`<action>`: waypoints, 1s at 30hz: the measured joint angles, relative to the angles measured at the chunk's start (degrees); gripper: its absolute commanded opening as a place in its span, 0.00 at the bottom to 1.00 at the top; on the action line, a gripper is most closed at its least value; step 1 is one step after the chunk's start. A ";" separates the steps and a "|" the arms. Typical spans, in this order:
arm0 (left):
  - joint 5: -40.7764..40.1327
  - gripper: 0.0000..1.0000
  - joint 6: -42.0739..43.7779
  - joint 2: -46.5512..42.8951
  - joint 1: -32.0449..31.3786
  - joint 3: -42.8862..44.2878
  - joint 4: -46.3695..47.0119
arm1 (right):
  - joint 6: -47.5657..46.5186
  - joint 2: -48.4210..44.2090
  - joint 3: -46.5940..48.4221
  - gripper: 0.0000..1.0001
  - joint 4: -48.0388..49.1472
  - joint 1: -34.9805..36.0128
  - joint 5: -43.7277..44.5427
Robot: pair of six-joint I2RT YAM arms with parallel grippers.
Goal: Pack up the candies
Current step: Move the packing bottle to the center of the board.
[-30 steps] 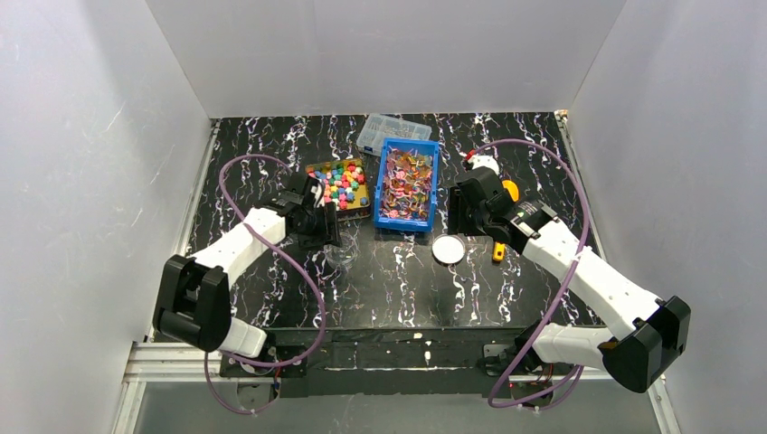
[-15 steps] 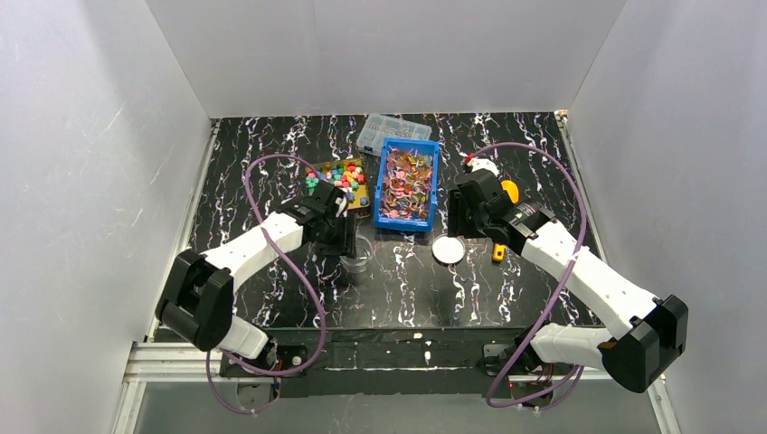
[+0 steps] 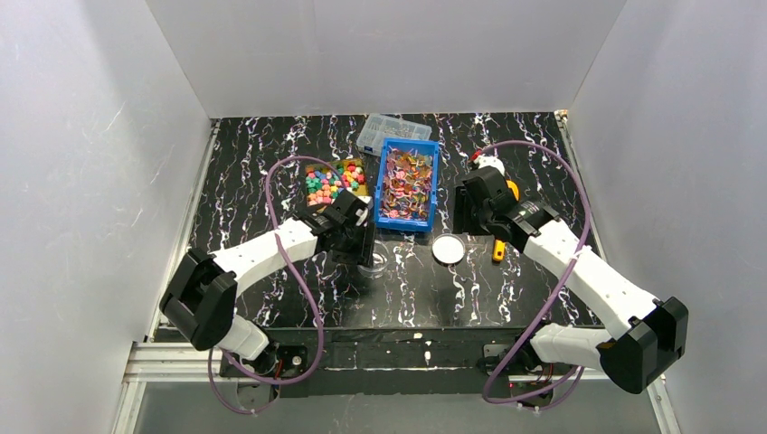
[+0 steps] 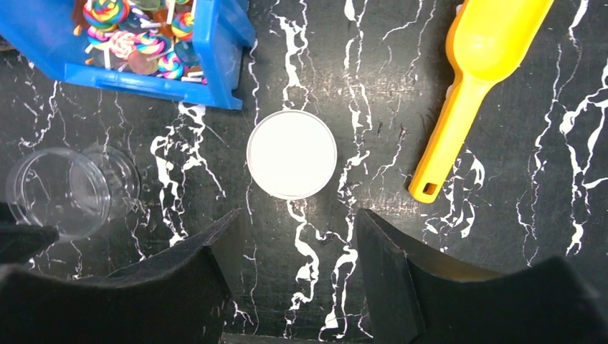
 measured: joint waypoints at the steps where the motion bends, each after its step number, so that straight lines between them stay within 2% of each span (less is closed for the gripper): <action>1: -0.13 0.47 -0.11 0.13 -0.39 0.09 -0.02 | -0.04 0.00 0.00 0.66 0.00 -0.28 0.07; 12: -1.09 0.57 0.00 -1.55 -1.57 1.90 -2.27 | -0.81 3.13 0.00 0.71 0.15 -7.98 1.18; 19: -2.19 0.64 1.22 -5.95 -1.57 4.48 -5.97 | -2.21 5.68 -0.35 0.81 1.88 -14.08 0.33; 24: -2.34 0.70 2.38 -10.47 -1.57 5.49 -8.35 | -3.43 5.84 -2.43 0.96 3.78 -19.37 -1.77; 30: -2.12 0.79 4.37 -15.37 -1.57 7.19 -9.75 | -4.50 8.04 -5.31 0.98 5.33 -24.70 -5.97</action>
